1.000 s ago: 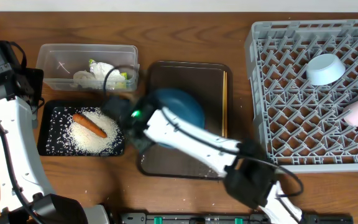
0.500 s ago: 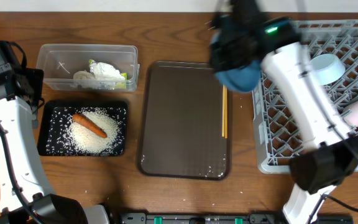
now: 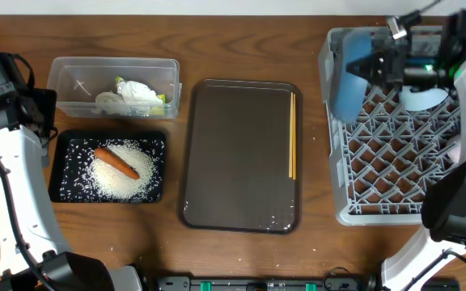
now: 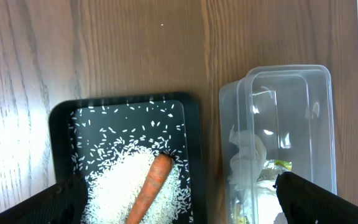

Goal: Sort waste into correct bins and load items into the dishwasher rack
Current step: 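Lift the teal plate with the right gripper and set it in the rack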

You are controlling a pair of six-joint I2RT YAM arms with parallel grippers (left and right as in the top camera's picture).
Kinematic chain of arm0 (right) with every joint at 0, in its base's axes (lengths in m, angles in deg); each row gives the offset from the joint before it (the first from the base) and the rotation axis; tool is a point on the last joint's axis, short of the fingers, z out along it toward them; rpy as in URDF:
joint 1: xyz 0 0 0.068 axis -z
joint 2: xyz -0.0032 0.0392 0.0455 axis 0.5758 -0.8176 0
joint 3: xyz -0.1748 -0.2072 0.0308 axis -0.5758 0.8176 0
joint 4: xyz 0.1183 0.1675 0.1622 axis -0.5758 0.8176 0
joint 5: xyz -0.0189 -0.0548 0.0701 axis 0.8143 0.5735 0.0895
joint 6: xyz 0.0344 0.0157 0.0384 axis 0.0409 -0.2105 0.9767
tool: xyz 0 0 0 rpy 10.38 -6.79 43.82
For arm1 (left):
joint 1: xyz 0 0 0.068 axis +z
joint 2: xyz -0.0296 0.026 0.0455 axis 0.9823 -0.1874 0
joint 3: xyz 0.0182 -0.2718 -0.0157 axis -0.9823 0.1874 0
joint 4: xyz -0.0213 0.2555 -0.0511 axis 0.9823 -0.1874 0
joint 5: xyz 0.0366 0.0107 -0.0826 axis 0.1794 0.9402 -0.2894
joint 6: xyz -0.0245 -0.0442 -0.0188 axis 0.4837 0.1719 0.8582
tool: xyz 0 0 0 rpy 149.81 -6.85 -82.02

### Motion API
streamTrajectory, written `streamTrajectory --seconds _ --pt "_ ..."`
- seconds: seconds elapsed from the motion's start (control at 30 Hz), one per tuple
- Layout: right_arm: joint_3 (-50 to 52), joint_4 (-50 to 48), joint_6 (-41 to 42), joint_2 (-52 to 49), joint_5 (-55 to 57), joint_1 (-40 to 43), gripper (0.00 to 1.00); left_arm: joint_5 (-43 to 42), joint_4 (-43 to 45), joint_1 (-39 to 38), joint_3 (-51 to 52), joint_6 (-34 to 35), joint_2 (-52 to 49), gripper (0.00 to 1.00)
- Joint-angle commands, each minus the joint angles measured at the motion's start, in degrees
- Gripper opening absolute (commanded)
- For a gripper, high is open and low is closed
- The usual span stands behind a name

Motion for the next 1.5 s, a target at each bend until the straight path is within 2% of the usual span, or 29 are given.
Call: streamTrajectory --seconds 0.0,0.17,0.57,0.83,1.23,1.4,1.47 --pt "3.04 5.05 -11.72 0.35 -11.87 1.03 0.01 0.28 -0.17 0.24 0.0 -0.31 -0.35 0.99" --pt "4.57 19.17 -27.69 0.37 -13.44 3.08 0.01 0.28 -0.17 0.24 0.0 -0.31 -0.35 0.99" --pt "4.79 19.23 -23.32 0.7 -7.19 9.16 0.01 0.28 -0.17 0.24 0.0 -0.31 -0.35 0.99" --pt "5.84 19.21 -19.96 1.16 0.02 10.08 0.01 0.28 -0.17 0.24 0.0 -0.31 -0.35 0.99" --pt "13.38 19.23 -21.79 1.57 0.13 12.57 0.02 0.28 -0.17 0.24 0.0 -0.31 -0.35 0.99" --pt "13.07 19.21 -21.81 2.05 0.79 16.52 0.17 0.28 -0.17 0.24 0.0 -0.31 -0.35 0.99" --pt "12.76 19.21 -21.79 2.4 1.97 18.18 0.32 0.28 -0.17 0.24 0.0 -0.31 -0.35 0.99"
